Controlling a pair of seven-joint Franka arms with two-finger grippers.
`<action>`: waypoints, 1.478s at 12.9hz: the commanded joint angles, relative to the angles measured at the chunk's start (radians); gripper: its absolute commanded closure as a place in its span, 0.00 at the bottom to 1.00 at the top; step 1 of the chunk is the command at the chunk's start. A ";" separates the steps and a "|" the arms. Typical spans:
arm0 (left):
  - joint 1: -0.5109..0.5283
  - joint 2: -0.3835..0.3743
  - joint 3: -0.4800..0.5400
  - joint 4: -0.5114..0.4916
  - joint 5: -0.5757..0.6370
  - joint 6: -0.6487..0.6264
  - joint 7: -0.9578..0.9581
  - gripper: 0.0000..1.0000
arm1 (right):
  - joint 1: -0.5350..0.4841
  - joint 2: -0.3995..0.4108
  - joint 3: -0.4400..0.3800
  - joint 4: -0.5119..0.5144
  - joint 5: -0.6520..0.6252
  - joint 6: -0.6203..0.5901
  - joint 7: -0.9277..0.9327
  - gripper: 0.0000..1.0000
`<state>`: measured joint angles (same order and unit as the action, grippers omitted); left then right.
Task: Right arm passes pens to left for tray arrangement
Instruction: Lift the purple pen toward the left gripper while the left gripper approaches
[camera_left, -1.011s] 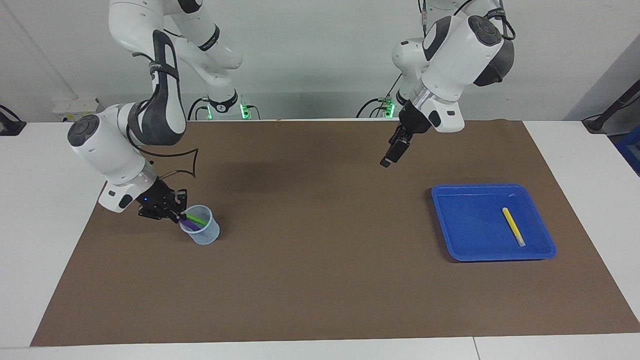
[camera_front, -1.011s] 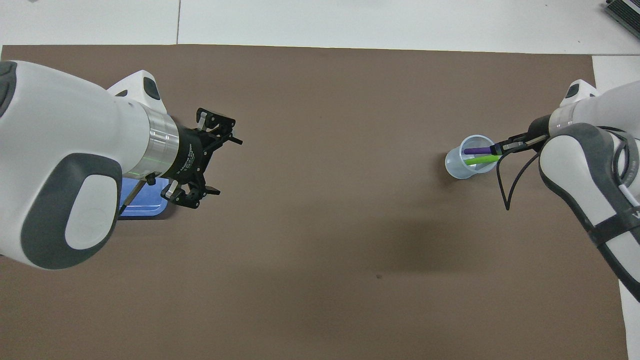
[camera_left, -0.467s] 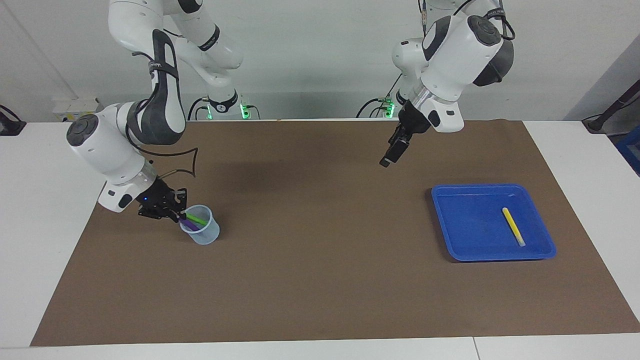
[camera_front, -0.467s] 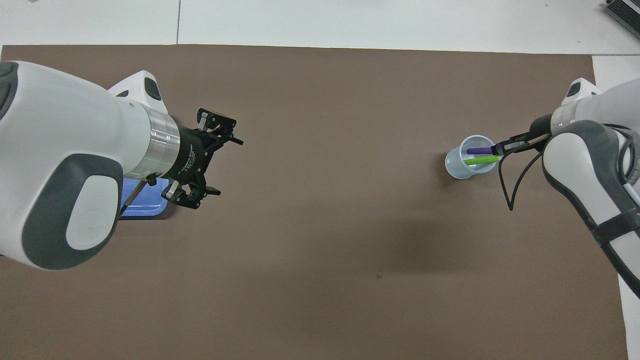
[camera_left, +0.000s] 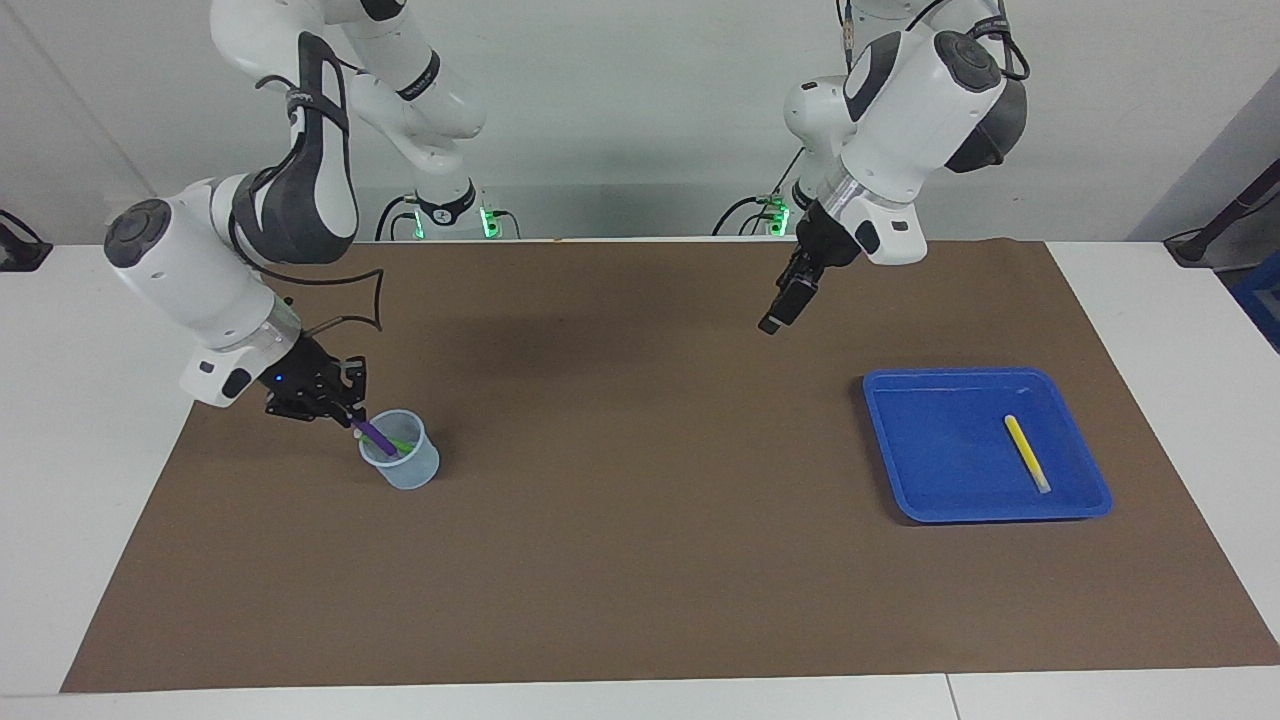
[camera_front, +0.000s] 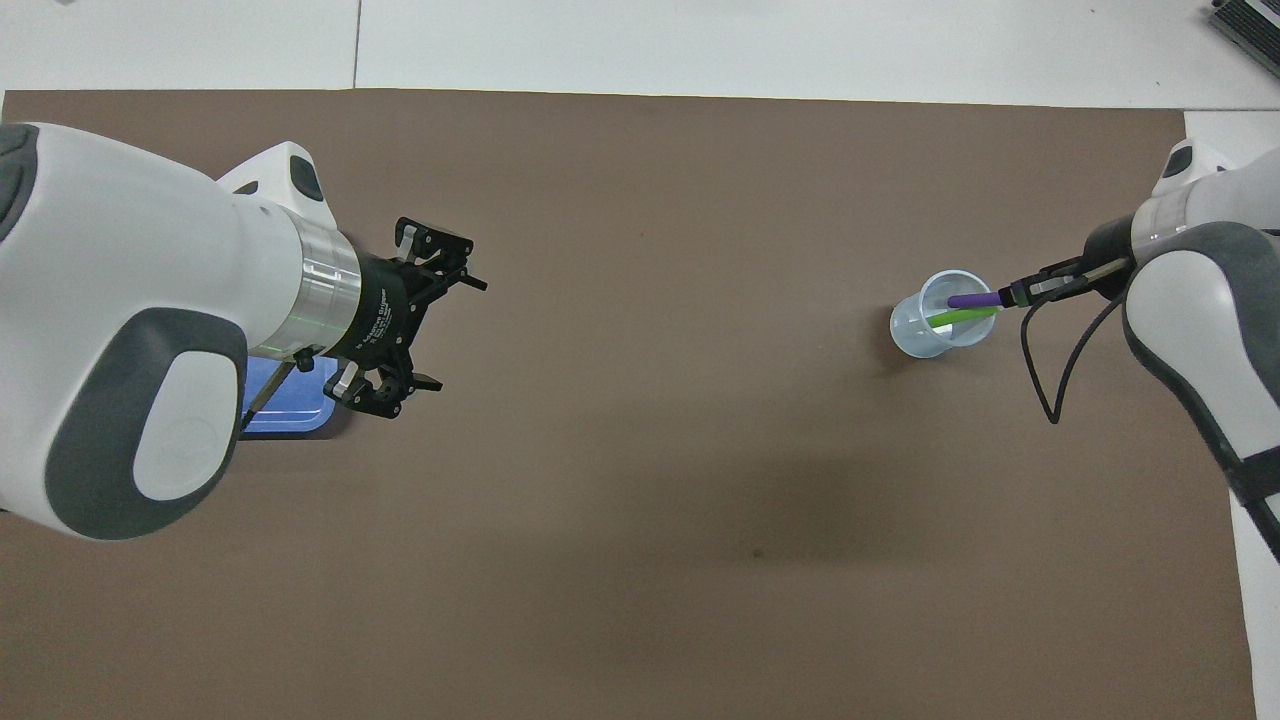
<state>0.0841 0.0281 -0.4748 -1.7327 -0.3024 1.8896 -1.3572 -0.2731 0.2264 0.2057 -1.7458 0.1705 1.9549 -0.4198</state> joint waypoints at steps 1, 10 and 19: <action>-0.006 -0.034 0.005 -0.033 -0.015 0.005 -0.014 0.00 | -0.003 -0.047 0.017 0.020 -0.002 -0.068 0.074 0.97; -0.068 -0.037 0.001 -0.080 -0.035 0.170 -0.247 0.00 | 0.124 -0.047 0.021 0.149 0.383 -0.090 0.549 0.97; -0.214 -0.013 0.001 -0.186 -0.069 0.639 -0.738 0.00 | 0.377 -0.047 0.020 0.088 0.478 0.214 0.952 0.98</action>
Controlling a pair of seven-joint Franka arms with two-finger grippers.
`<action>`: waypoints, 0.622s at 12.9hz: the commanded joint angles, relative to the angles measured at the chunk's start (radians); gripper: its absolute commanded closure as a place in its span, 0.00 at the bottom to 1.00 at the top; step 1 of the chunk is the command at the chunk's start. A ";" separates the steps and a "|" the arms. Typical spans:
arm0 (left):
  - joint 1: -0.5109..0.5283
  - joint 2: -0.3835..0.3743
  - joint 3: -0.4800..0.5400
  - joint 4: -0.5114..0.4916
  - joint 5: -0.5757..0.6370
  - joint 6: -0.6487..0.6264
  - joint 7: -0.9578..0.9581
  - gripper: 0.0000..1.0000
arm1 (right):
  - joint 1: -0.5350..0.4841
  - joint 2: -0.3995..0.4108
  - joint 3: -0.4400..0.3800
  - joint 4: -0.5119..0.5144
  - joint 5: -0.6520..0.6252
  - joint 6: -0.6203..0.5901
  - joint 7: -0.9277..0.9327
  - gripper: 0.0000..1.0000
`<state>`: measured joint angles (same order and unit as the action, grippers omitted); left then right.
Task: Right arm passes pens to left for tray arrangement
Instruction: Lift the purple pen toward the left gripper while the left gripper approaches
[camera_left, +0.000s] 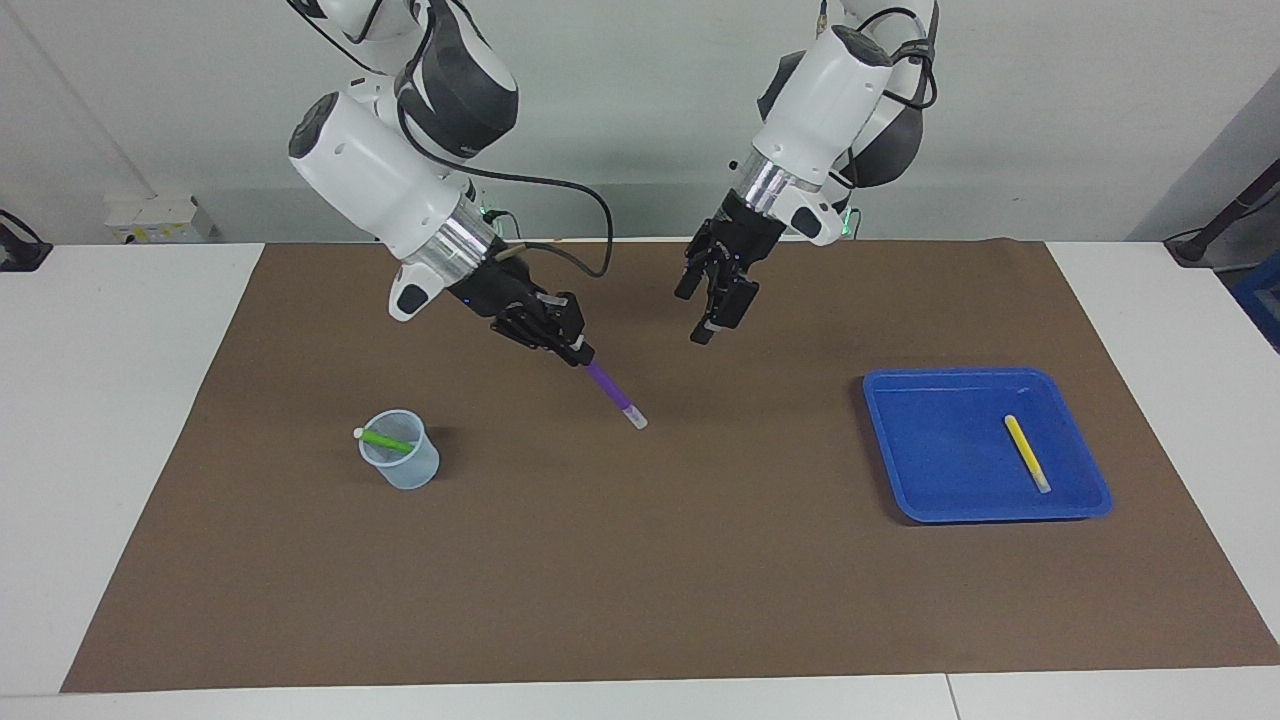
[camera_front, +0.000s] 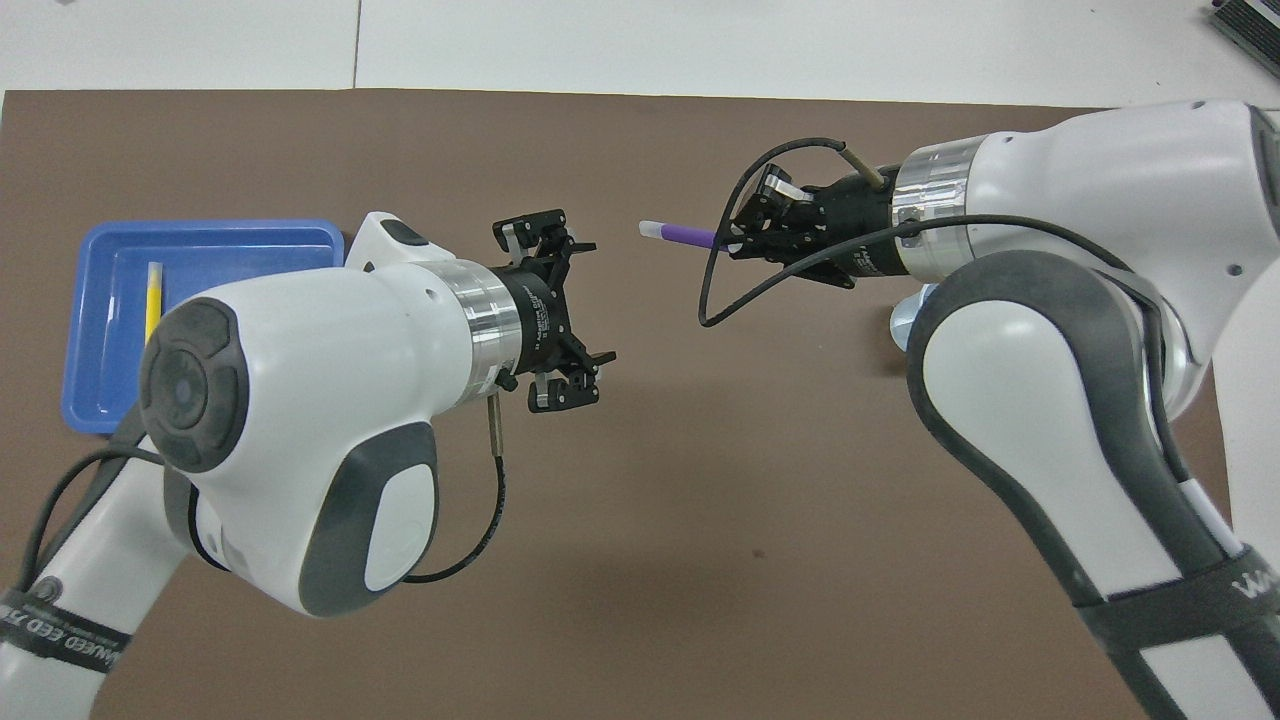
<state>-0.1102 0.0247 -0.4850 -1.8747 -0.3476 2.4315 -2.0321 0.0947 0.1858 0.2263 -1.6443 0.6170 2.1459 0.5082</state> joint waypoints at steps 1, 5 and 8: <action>-0.022 0.006 0.011 -0.044 -0.024 0.137 -0.098 0.00 | 0.020 -0.006 -0.001 -0.014 0.032 0.040 0.044 0.98; -0.075 0.095 0.011 -0.035 -0.024 0.317 -0.118 0.00 | 0.053 -0.009 -0.001 -0.041 0.032 0.098 0.095 0.98; -0.100 0.164 0.014 0.008 -0.014 0.380 -0.117 0.05 | 0.060 -0.014 -0.001 -0.051 0.032 0.101 0.099 0.98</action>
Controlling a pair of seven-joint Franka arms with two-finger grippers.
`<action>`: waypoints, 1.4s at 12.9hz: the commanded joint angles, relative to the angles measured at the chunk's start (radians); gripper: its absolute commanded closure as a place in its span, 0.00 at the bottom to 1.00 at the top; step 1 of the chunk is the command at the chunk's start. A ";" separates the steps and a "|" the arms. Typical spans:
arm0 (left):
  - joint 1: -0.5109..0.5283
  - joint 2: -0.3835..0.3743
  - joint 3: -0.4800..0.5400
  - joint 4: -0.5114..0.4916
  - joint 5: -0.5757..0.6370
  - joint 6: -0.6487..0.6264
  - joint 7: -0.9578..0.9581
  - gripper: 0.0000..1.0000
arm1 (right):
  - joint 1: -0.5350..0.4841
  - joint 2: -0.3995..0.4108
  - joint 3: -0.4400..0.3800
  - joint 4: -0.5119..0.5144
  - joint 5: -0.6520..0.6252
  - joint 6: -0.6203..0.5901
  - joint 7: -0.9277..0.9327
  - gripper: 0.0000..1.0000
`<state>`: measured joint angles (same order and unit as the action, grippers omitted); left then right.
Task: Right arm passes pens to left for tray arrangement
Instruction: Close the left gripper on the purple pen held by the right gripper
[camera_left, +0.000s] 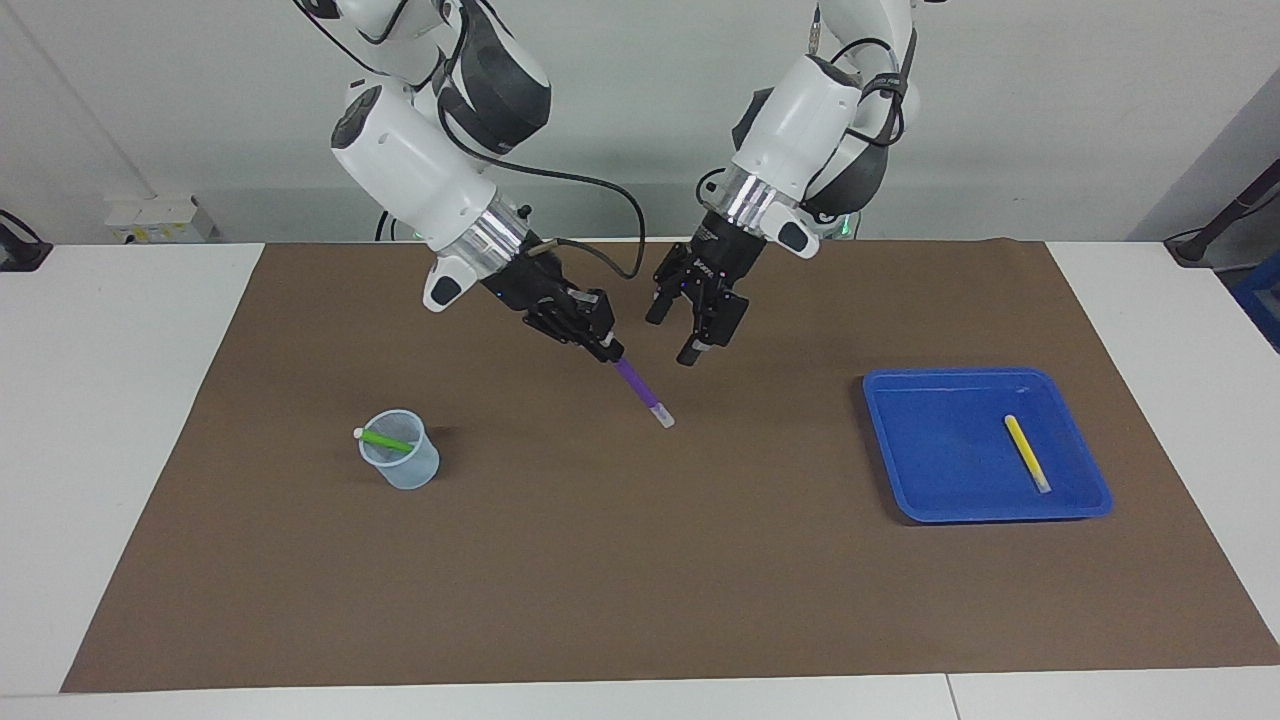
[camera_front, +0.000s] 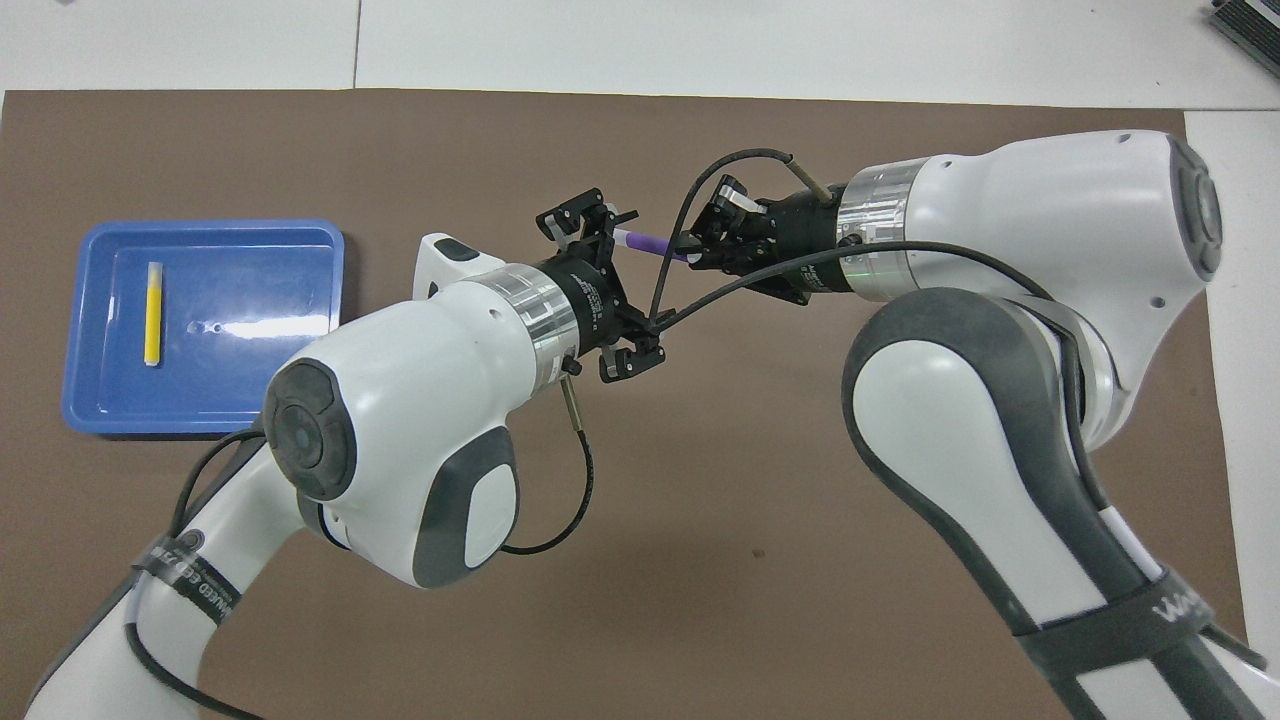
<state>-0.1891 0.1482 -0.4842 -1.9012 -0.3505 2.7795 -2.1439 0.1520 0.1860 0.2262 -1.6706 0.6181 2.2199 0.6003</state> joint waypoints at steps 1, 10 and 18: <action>-0.020 0.042 0.015 0.034 -0.008 0.038 -0.004 0.10 | 0.003 -0.016 -0.001 -0.024 0.031 0.029 0.009 0.98; -0.021 0.079 0.019 0.040 0.028 0.095 0.012 0.28 | 0.001 -0.016 -0.001 -0.026 0.031 0.026 0.006 0.98; -0.023 0.105 0.019 0.057 0.067 0.101 0.012 0.85 | 0.001 -0.016 -0.001 -0.026 0.031 0.024 0.006 0.98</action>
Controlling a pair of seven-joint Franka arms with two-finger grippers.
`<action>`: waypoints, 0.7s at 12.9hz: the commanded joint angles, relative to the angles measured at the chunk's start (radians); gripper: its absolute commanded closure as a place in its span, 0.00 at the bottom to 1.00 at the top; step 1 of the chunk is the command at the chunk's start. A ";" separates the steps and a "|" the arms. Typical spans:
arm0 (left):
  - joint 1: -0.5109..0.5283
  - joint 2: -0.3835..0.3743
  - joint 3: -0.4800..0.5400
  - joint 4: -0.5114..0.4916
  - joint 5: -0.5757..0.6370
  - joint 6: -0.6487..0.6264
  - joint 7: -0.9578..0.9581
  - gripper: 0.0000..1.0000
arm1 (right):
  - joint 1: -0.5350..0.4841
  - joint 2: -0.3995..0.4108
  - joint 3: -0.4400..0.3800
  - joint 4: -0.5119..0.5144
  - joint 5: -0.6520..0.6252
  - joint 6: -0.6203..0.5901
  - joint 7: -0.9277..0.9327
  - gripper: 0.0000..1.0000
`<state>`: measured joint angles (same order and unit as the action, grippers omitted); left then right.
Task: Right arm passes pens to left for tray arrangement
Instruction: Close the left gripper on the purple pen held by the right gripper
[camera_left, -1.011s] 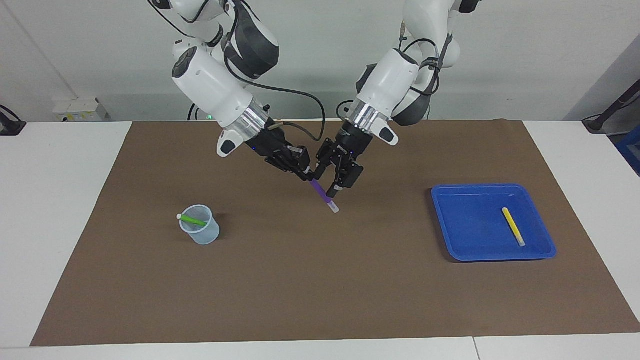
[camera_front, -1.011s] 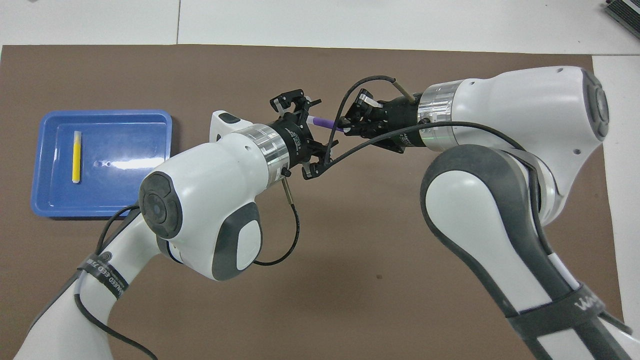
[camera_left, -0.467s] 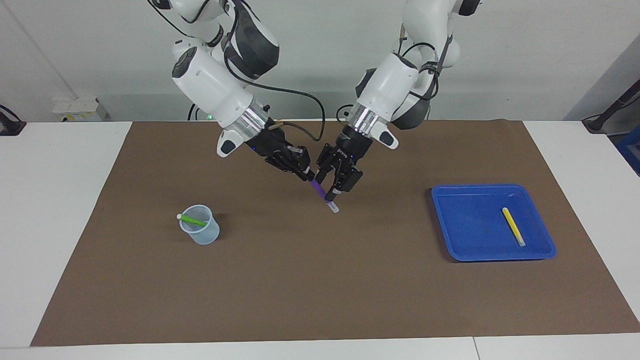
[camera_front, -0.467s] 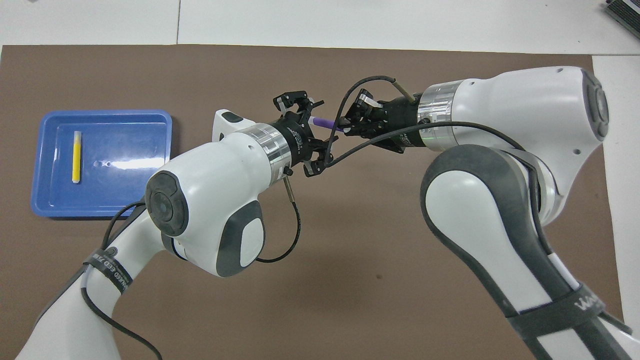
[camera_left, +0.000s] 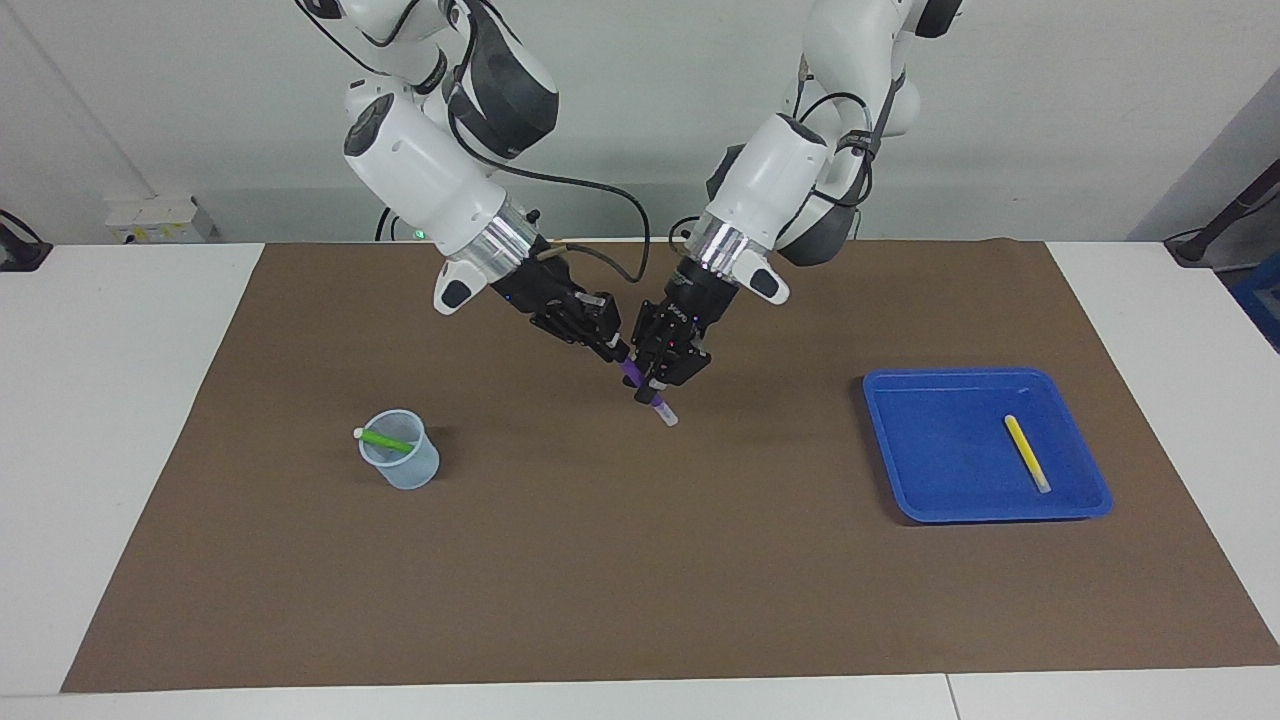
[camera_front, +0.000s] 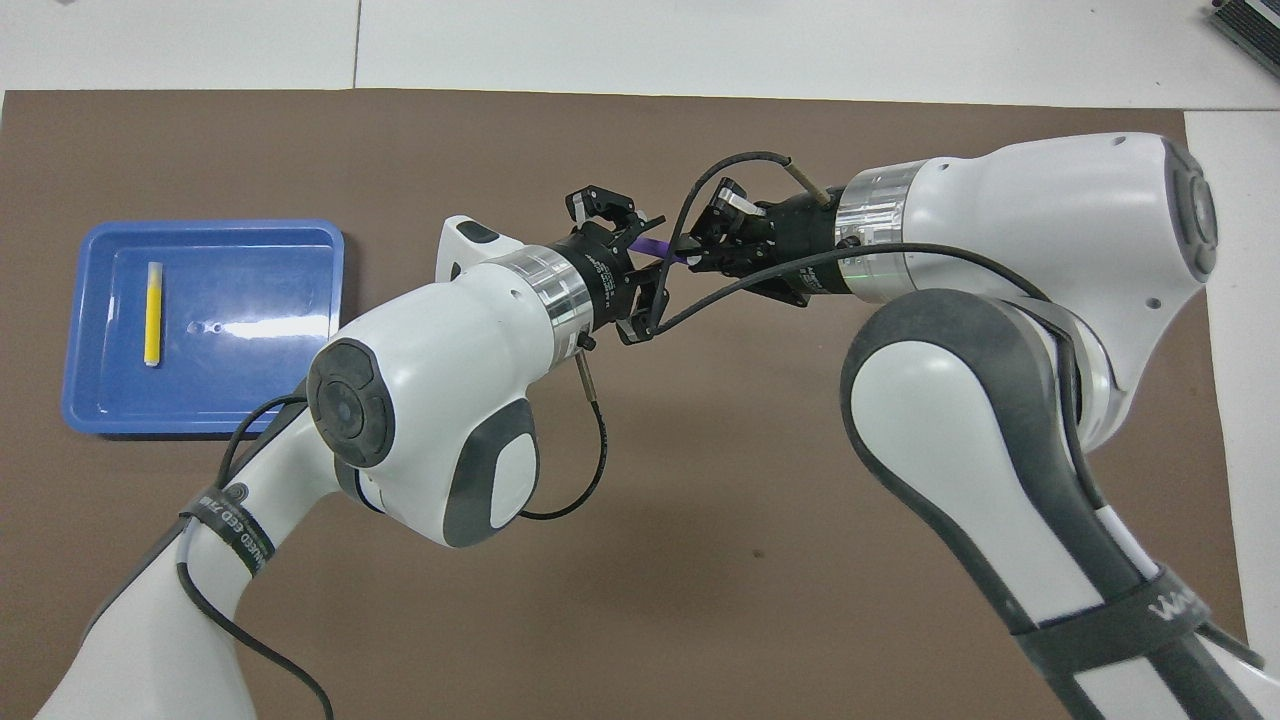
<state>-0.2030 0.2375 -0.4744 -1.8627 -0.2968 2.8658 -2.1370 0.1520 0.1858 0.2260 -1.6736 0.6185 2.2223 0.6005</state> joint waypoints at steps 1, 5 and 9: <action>-0.009 0.016 0.008 0.019 0.013 0.014 0.014 0.87 | 0.001 -0.016 -0.001 -0.023 0.030 0.022 0.005 0.98; -0.009 0.016 0.008 0.022 0.015 0.009 0.060 1.00 | 0.001 -0.016 -0.001 -0.023 0.030 0.022 0.005 0.97; -0.007 0.016 0.008 0.025 0.015 -0.006 0.113 1.00 | -0.002 -0.016 -0.002 -0.020 0.029 0.022 0.013 0.37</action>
<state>-0.2050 0.2389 -0.4774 -1.8627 -0.2918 2.8650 -2.0528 0.1517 0.1858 0.2243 -1.6740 0.6191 2.2440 0.6017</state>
